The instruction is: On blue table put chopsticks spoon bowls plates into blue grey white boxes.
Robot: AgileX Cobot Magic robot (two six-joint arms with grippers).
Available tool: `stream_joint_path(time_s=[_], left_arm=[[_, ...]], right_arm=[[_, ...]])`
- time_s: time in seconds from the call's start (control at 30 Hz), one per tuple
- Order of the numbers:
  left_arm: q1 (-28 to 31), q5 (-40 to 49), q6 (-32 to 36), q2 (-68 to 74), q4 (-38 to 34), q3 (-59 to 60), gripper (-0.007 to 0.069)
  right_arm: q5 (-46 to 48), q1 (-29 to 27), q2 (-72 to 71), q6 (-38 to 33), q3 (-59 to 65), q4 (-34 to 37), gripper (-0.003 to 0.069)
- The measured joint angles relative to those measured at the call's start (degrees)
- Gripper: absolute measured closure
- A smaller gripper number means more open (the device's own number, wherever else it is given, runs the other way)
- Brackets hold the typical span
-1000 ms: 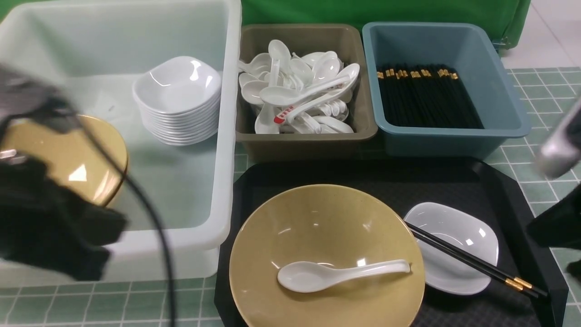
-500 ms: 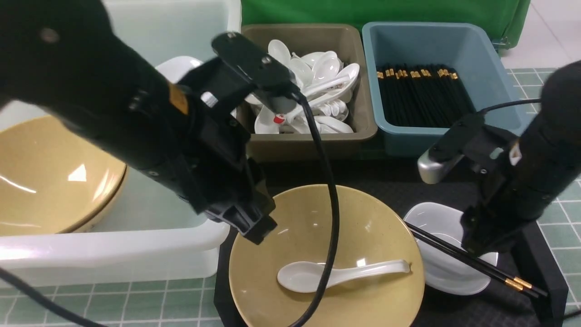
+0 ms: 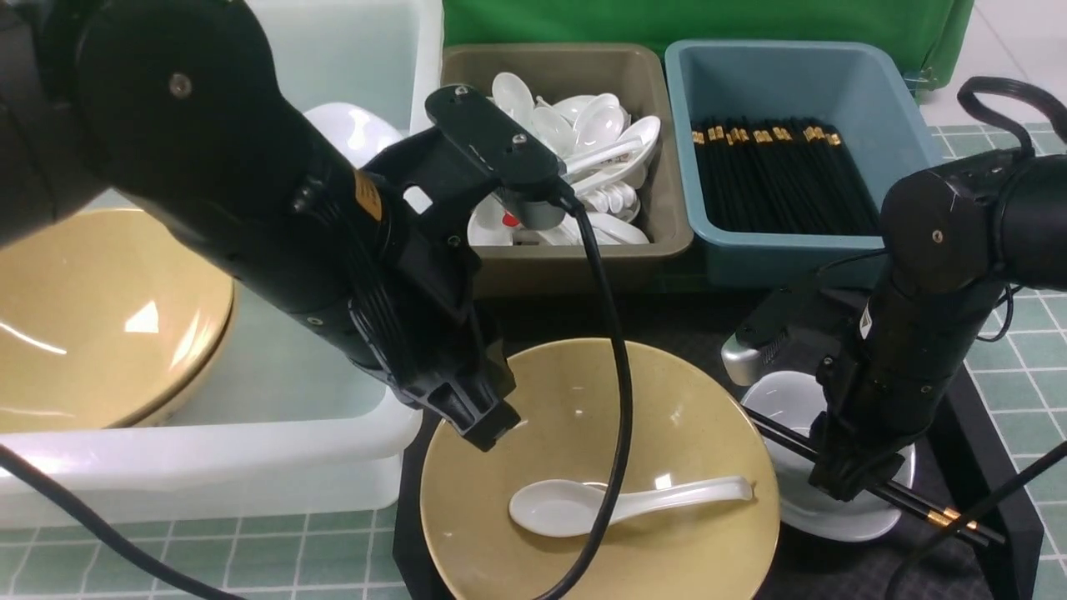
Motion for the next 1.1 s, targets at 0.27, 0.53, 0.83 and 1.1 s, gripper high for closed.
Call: stream_joint_path(time_s=[0.27,0.53,0.83,1.1], left_arm=[[0.0,-1.2,0.0,0.0,-0.9,0.0,0.0638],[0.0,-17.1,0.1,4.0,-8.4,-1.0,0.0638],[2.0,-26.0,0.5,19.4,-8.7,-23.5,0.0638],[2.2,-28.5,2.6,23.3,-7.8,-30.3,0.0638]], right_arm=[[7.7,0.0,-5.4,1.2,-2.1,-1.0,0.0495],[6.6,-1.9,-12.1,7.0,-12.7,-3.3,0.0495],[-10.2,-9.7,0.9,23.4,-32.0,-1.7,0.0495],[-14.3,-12.1,16.1,30.7,-47.3,-1.6,0.0495]])
